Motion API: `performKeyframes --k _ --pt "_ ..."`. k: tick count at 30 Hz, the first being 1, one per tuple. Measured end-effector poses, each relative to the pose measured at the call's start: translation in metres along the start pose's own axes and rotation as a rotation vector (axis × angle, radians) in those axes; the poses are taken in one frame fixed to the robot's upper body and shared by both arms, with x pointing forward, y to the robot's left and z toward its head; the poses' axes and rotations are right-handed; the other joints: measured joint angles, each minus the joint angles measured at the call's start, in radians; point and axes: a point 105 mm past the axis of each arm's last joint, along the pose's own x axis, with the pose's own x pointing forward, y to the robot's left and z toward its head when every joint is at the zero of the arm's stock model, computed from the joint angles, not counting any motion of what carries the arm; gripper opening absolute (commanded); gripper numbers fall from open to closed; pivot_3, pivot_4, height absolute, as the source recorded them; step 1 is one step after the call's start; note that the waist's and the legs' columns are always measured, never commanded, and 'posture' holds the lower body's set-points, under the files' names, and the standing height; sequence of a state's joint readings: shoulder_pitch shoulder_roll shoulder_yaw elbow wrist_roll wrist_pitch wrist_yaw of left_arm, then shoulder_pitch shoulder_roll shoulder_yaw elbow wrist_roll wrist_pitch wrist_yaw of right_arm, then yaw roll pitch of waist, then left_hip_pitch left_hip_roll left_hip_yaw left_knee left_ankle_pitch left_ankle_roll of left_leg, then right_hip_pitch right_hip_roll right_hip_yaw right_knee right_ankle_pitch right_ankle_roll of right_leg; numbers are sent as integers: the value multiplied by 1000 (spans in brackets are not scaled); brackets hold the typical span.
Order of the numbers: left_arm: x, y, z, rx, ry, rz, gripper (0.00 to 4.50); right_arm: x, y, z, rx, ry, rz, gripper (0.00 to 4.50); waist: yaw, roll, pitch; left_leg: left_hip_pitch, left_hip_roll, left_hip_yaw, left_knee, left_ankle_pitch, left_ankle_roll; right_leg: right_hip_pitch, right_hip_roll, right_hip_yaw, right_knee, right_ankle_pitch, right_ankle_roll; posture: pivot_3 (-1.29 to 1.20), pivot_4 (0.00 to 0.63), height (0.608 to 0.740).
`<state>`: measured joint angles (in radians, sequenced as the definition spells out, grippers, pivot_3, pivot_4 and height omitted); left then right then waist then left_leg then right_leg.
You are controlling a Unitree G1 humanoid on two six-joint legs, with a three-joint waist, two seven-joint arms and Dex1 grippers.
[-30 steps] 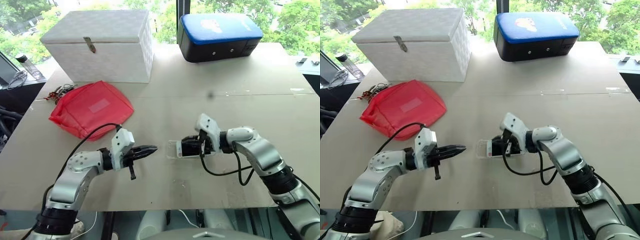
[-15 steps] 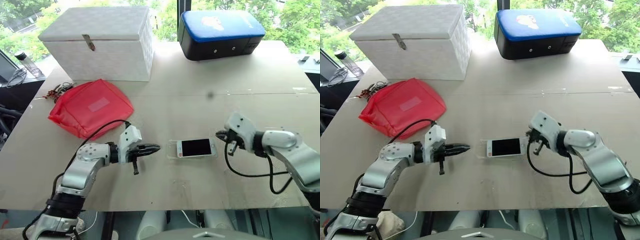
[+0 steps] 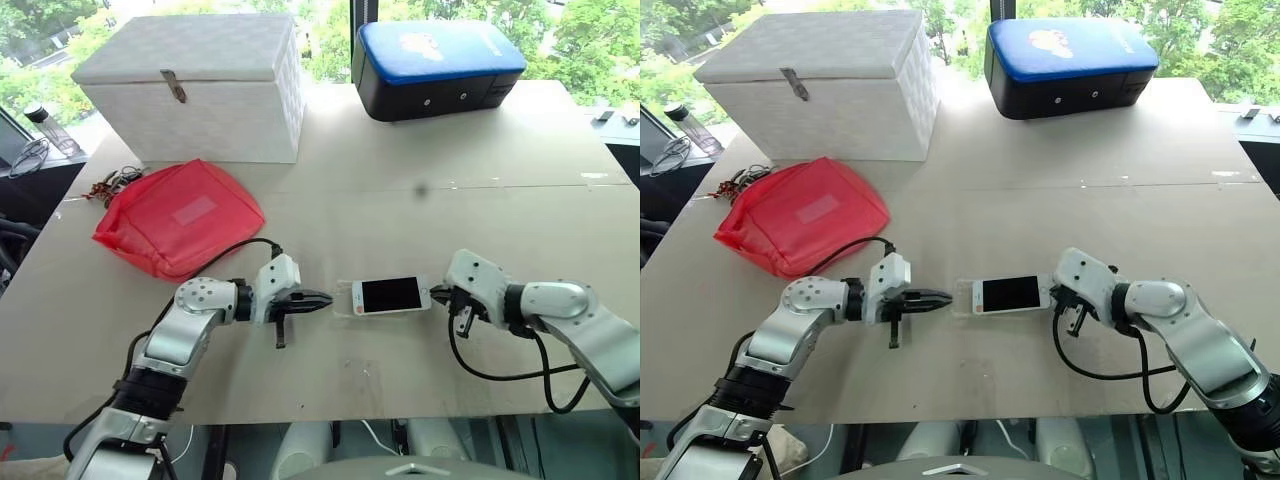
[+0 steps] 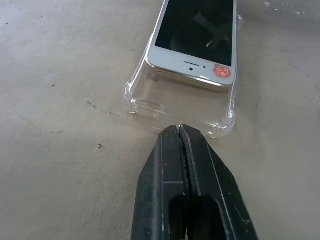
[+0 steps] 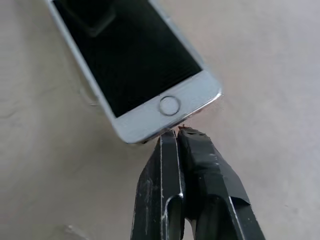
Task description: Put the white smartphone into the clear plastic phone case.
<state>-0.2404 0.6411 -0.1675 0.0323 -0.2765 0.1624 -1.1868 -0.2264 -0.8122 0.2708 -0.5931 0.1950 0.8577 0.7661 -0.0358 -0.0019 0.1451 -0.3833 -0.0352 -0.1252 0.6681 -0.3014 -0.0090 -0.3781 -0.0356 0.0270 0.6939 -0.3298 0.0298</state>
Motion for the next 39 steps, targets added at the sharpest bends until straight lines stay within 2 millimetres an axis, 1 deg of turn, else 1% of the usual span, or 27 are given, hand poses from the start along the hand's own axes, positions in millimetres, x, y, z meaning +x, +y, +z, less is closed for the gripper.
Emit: performKeyframes --k 8,11,15,18,26,31,34,36,39 --pt "1 0 0 0 -2 -3 0 10 13 15 -126 5 131 17 0 0 0 0 0 0 0 0 0 0 0 0 0 0 0 0 150 740" --pt "0 1 -1 0 -2 -6 0 12 12 18 -163 20 154 17 0 0 0 1 0 0 1 0 0 0 0 0 1 0 0 0 150 740" --pt "0 1 -1 4 -2 -8 0 19 10 19 -226 49 196 17 -2 0 0 1 0 0 1 0 0 1 0 0 1 0 0 0 150 740" --pt "0 2 -3 1 -3 -7 0 23 8 20 -235 42 212 17 -4 -1 -1 2 0 0 1 0 0 1 0 0 1 0 0 0 150 740" --pt "-1 2 -4 2 -6 -5 0 25 7 20 -285 40 261 17 -6 -1 -1 4 1 0 1 0 0 2 1 0 2 0 0 0 150 740" --pt "-3 1 -5 -6 -14 15 0 25 5 20 -283 27 266 17 -6 -1 -1 4 1 0 1 0 0 2 1 1 2 0 0 0 150 740" --pt "-7 0 -7 -22 -22 34 0 22 0 15 -269 -5 224 17 -5 -1 -1 3 1 1 1 0 0 2 1 1 2 0 0 0 150 740" --pt "-13 1 -9 -32 -21 51 0 17 -7 11 -229 -33 176 17 -3 -1 -1 2 1 1 1 0 0 1 1 1 2 0 0 0 150 740" --pt "-28 7 -8 -41 -18 96 0 -1 -24 4 -108 -85 80 17 0 -1 -1 2 1 0 1 0 0 1 0 0 2 0 0 0 150 740"
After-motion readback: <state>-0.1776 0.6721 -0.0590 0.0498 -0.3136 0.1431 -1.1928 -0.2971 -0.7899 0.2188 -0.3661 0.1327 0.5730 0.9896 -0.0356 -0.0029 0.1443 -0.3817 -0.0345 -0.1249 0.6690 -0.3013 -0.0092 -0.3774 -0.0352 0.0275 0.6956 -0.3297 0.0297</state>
